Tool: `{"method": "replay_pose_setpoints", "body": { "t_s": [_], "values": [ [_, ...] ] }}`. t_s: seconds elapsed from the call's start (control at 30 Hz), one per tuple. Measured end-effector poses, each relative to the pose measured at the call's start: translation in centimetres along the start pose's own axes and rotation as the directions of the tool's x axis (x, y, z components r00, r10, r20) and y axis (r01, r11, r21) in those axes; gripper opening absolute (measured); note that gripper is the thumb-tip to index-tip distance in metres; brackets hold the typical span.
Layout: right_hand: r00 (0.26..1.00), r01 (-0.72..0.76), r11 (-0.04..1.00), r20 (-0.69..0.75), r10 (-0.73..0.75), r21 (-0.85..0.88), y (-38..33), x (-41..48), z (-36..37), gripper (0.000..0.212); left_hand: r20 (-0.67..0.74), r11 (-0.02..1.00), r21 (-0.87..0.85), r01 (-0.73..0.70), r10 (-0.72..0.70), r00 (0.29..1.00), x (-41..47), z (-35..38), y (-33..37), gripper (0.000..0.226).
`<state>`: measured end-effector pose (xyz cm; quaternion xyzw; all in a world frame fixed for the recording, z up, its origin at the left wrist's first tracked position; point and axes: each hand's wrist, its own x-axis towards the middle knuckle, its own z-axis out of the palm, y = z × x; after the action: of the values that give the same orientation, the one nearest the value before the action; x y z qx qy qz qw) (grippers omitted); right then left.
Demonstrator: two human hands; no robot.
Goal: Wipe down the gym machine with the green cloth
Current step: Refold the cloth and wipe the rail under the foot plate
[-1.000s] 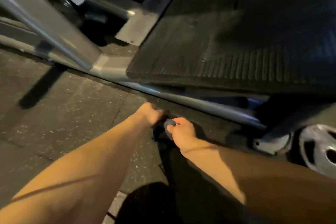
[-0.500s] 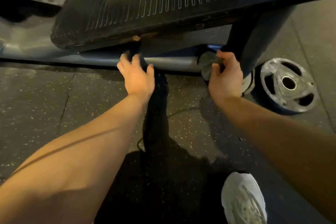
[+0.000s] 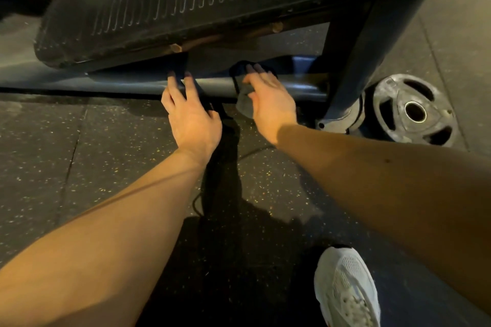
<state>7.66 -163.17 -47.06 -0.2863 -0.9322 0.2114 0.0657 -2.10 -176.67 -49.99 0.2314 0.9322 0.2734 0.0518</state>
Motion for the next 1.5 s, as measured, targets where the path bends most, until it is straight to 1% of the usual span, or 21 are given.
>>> {"method": "replay_pose_setpoints", "body": {
  "t_s": [0.03, 0.1, 0.17, 0.23, 0.3, 0.37, 0.43, 0.53, 0.57, 0.63, 0.7, 0.73, 0.8, 0.83, 0.9, 1.0, 1.1, 1.17, 1.27, 1.37, 1.5],
  "values": [
    [0.999, -0.04, 0.999, 0.016, 0.04, -0.019, 1.0, 0.0, -0.7, 0.04, 0.001, 1.0, 0.003, -0.003, 0.003, 1.0, 0.0, 0.0, 0.0, 0.083],
    [0.986, -0.167, 0.984, -0.02, 0.166, -0.064, 3.1, 0.6, -1.8, 0.036, -0.004, 1.0, -0.001, 0.003, -0.003, 1.0, 0.0, 0.0, 0.0, 0.083],
    [0.939, -0.341, 0.935, -0.081, 0.334, -0.094, 3.8, 1.4, -2.4, 0.036, 0.004, 1.0, -0.017, 0.005, -0.005, 1.0, 0.0, -0.1, 0.1, 0.082],
    [0.912, -0.4, 0.907, -0.148, 0.382, -0.132, 2.8, 2.0, -1.8, 0.038, 0.02, 1.0, -0.031, 0.005, -0.004, 1.0, 0.1, -0.4, 0.1, 0.08],
    [0.941, -0.318, 0.939, -0.166, 0.296, -0.133, 0.3, 2.5, -0.3, 0.045, 0.025, 1.0, -0.014, -0.001, 0.002, 1.0, 0.3, -0.7, -0.2, 0.08],
    [0.986, -0.151, 0.982, -0.092, 0.141, -0.118, -2.3, 3.1, 1.4, 0.056, 0.028, 1.0, 0.005, -0.016, 0.016, 0.999, 0.5, -1.0, -0.4, 0.08],
    [1.0, 0.02, 0.99, -0.007, -0.021, -0.137, -4.1, 3.6, 2.6, 0.066, 0.028, 1.0, 0.007, -0.018, 0.017, 0.999, 0.5, -1.2, -0.5, 0.08],
    [0.995, 0.095, 0.984, 0.027, -0.092, -0.153, -2.7, 3.5, 1.9, 0.059, 0.01, 1.0, 0.01, -0.02, 0.02, 1.0, 0.6, -1.1, -0.4, 0.077],
    [0.998, 0.067, 0.985, 0.013, -0.066, -0.156, -1.5, 2.9, 1.2, 0.054, 0.002, 1.0, 0.003, -0.013, 0.013, 1.0, 0.6, -1.0, -0.3, 0.075],
    [0.994, -0.103, 0.981, -0.044, 0.097, -0.162, 1.6, 1.9, -0.4, 0.048, -0.005, 1.0, -0.009, 0.001, -0.001, 1.0, 0.6, -0.9, -0.1, 0.074],
    [0.947, -0.318, 0.928, -0.111, 0.302, -0.193, 3.7, 1.5, -1.6, 0.046, -0.01, 1.0, 0.004, 0.009, -0.009, 1.0, 0.6, -0.9, 0.0, 0.073],
    [0.919, -0.392, 0.899, -0.133, 0.372, -0.192, 4.2, 1.7, -1.7, 0.047, -0.014, 1.0, 0.018, 0.013, -0.013, 1.0, 0.6, -0.9, 0.0, 0.073],
    [0.884, -0.464, 0.869, -0.153, 0.442, -0.172, 4.1, 2.5, -1.1, 0.046, -0.025, 0.999, 0.05, 0.023, -0.021, 0.999, 0.6, -1.1, -0.1, 0.073],
    [0.888, -0.455, 0.873, -0.164, 0.43, -0.176, 3.3, 2.9, -0.5, 0.045, -0.031, 0.998, 0.053, 0.028, -0.027, 0.999, 0.7, -1.4, -0.4, 0.071],
    [0.932, -0.347, 0.92, -0.173, 0.317, -0.183, 1.1, 3.2, 0.9, 0.047, -0.022, 1.0, 0.023, 0.018, -0.018, 1.0, 0.8, -1.7, -1.0, 0.069],
    [0.995, -0.042, 0.985, -0.095, 0.027, -0.167, -4.0, 3.4, 3.7, 0.049, -0.042, 0.998, -0.052, 0.02, -0.022, 0.999, 1.0, -2.0, -1.9, 0.068],
    [0.98, 0.2, 0.97, 0.015, -0.2, -0.139, -6.7, 3.7, 5.1, 0.049, -0.066, 0.994, -0.103, 0.036, -0.043, 0.997, 1.1, -2.2, -2.4, 0.065],
    [0.945, 0.325, 0.937, 0.076, -0.318, -0.125, -5.0, 3.2, 4.2, 0.051, -0.077, 0.991, -0.129, 0.028, -0.038, 0.996, 1.2, -2.3, -2.7, 0.063],
    [0.934, 0.357, 0.915, 0.084, -0.347, -0.185, 1.1, 2.1, 1.6, 0.056, -0.09, 0.977, -0.214, 0.024, -0.044, 0.995, 1.2, -2.1, -2.5, 0.059],
    [0.928, 0.363, 0.895, 0.017, -0.371, -0.258, 5.4, 0.8, 0.1, 0.045, -0.134, 0.965, -0.251, 0.068, -0.104, 0.986, 1.5, -1.9, -2.3, 0.053],
    [0.954, 0.287, 0.939, -0.037, -0.299, -0.191, 3.5, 1.6, 1.3, 0.038, -0.175, 0.931, -0.318, 0.179, -0.244, 0.954, 2.5, -2.3, -2.9, 0.043]
  ]
}}
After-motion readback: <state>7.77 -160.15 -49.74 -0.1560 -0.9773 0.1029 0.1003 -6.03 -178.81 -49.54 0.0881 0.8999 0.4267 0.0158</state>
